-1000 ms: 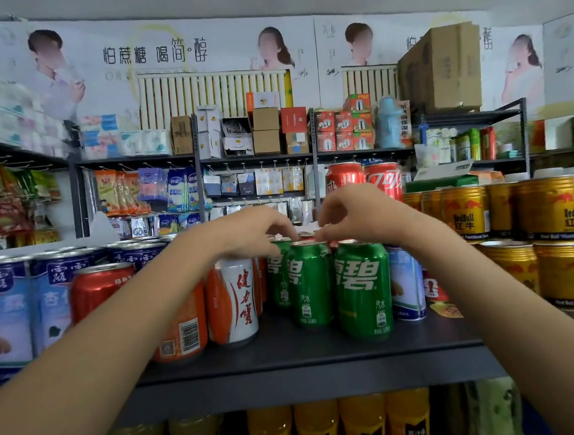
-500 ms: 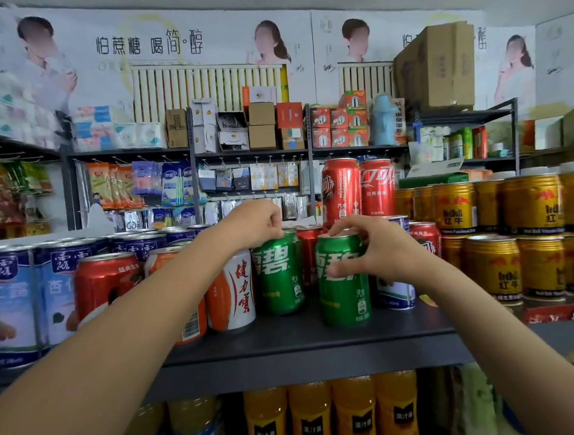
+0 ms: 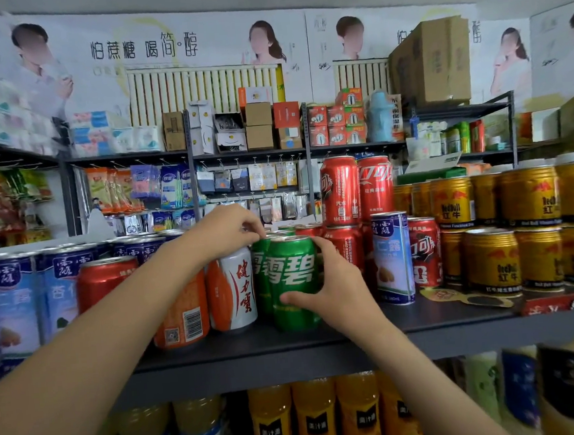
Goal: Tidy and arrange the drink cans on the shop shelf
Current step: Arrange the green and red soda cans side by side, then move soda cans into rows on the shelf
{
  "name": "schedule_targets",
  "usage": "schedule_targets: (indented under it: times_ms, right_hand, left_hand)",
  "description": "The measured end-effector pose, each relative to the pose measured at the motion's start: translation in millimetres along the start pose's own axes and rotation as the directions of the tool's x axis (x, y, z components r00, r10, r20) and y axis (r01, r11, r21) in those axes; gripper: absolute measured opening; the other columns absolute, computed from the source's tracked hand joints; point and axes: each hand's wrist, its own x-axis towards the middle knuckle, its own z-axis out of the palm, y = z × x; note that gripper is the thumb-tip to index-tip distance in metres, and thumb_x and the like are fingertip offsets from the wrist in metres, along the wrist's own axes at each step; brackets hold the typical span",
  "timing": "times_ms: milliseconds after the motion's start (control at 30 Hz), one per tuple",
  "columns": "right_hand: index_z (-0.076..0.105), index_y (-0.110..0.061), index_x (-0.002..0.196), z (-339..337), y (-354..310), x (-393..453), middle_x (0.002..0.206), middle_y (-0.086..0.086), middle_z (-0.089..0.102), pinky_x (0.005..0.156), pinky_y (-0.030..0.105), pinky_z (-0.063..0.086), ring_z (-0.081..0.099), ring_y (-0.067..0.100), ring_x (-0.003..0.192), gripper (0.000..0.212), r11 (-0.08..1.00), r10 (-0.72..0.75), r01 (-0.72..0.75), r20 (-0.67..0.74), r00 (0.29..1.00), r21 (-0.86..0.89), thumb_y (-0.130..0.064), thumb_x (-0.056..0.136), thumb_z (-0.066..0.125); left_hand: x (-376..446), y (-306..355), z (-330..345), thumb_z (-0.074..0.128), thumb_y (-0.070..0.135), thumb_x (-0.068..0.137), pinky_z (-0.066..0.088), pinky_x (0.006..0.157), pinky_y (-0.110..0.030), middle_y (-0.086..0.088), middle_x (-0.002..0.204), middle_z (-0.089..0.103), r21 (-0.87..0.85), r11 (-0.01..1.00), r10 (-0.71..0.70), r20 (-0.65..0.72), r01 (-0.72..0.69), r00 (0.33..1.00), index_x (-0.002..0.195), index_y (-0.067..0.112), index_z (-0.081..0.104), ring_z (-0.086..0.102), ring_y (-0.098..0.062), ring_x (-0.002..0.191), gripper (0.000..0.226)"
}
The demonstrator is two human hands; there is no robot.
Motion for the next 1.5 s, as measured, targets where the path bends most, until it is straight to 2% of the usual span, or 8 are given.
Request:
schedule_targets:
  times_ms: [200,300,433,600,867,1233,1400,1500]
  right_hand:
    - [0.029,-0.02,0.14,7.6,-9.8,-9.0,0.124,-0.005,0.053,0.092,0.021,0.044,0.051,0.011,0.115,0.084,0.997,0.013,-0.019,0.075,0.997,0.068,-0.03,0.072,0.078]
    - [0.041,-0.018,0.133,-24.7,8.7,-8.1,0.122,-0.005,0.053,0.092,0.017,0.04,0.048,0.009,0.113,0.065,1.0,-0.006,0.001,-0.175,0.985,-0.027,-0.031,0.077,0.072]
    - [0.028,-0.022,0.142,-57.3,40.1,7.6,0.143,0.013,0.029,0.105,0.042,0.029,0.026,0.032,0.13,0.074,0.904,0.061,-0.232,-0.43,0.901,-0.358,-0.032,0.081,0.069]
    - [0.009,-0.026,0.147,-40.1,56.3,15.0,0.145,0.021,0.019,0.097,0.05,0.036,0.033,0.042,0.126,0.086,0.874,0.166,-0.312,-0.374,0.912,-0.372,-0.015,0.084,0.066]
    - [0.023,-0.027,0.14,-38.9,48.8,8.1,0.13,0.013,0.033,0.083,0.034,0.046,0.05,0.032,0.106,0.083,0.981,0.023,-0.084,-0.324,0.946,-0.174,-0.006,0.077,0.071]
    - [0.015,-0.024,0.146,-20.2,22.0,13.5,0.144,0.003,0.034,0.103,0.023,0.031,0.035,0.016,0.131,0.094,0.984,-0.144,0.139,0.043,0.989,0.111,-0.018,0.075,0.076]
    - [0.028,-0.023,0.143,-83.8,36.4,53.2,0.139,0.006,0.04,0.107,0.037,0.036,0.042,0.018,0.126,0.068,0.985,-0.17,0.166,-0.26,0.951,-0.035,-0.028,0.086,0.064]
    - [0.024,-0.025,0.144,-98.7,41.3,97.8,0.142,0.015,0.031,0.104,0.037,0.035,0.04,0.028,0.126,0.071,0.985,-0.134,0.105,-0.226,0.965,-0.135,-0.035,0.086,0.063]
  left_hand:
    - [-23.6,29.6,10.2,0.048,0.035,0.092,0.041,0.087,-0.024,0.003,0.113,0.064,-0.08,0.992,0.091,-0.137,-0.103,0.986,0.112,0.022,0.062,0.054,-0.007,0.097,0.027]
    - [-41.4,29.3,19.4,0.05,0.043,0.088,0.033,0.105,-0.037,0.005,0.123,0.059,0.07,0.991,0.125,-0.181,-0.114,0.976,0.121,0.029,0.053,0.051,-0.014,0.114,0.035]
    - [-51.2,24.5,30.9,0.053,0.052,0.084,0.022,0.109,-0.04,0.008,0.137,0.045,0.094,0.994,0.067,-0.132,-0.055,0.989,0.132,0.032,0.04,0.04,-0.016,0.126,0.054]
    - [-56.6,24.1,31.8,0.05,0.049,0.087,0.011,0.113,-0.038,0.009,0.142,0.039,0.069,0.995,0.072,-0.101,-0.065,0.992,0.136,0.03,0.035,0.035,-0.013,0.13,0.055]
    - [-58.5,29.5,19.2,0.052,0.042,0.089,0.004,0.114,-0.038,0.003,0.148,0.03,0.152,0.988,0.041,-0.022,-0.037,0.999,0.139,0.028,0.032,0.018,-0.014,0.139,0.056]
    - [-37.2,68.1,23.3,0.048,0.033,0.092,0.003,0.115,-0.036,0.003,0.14,0.043,0.152,0.987,0.062,-0.108,-0.045,0.992,0.137,0.018,0.034,0.035,-0.013,0.131,0.05]
    - [-27.6,75.7,24.7,0.046,0.033,0.094,-0.003,0.115,-0.038,0.005,0.146,0.036,0.204,0.979,0.031,-0.182,0.007,0.983,0.14,0.024,0.031,0.028,-0.012,0.136,0.05]
    - [-16.1,91.3,27.2,0.047,0.03,0.094,-0.001,0.117,-0.039,0.006,0.126,0.053,0.177,0.983,-0.007,-0.244,0.052,0.97,0.133,0.024,0.041,0.044,-0.012,0.124,0.041]
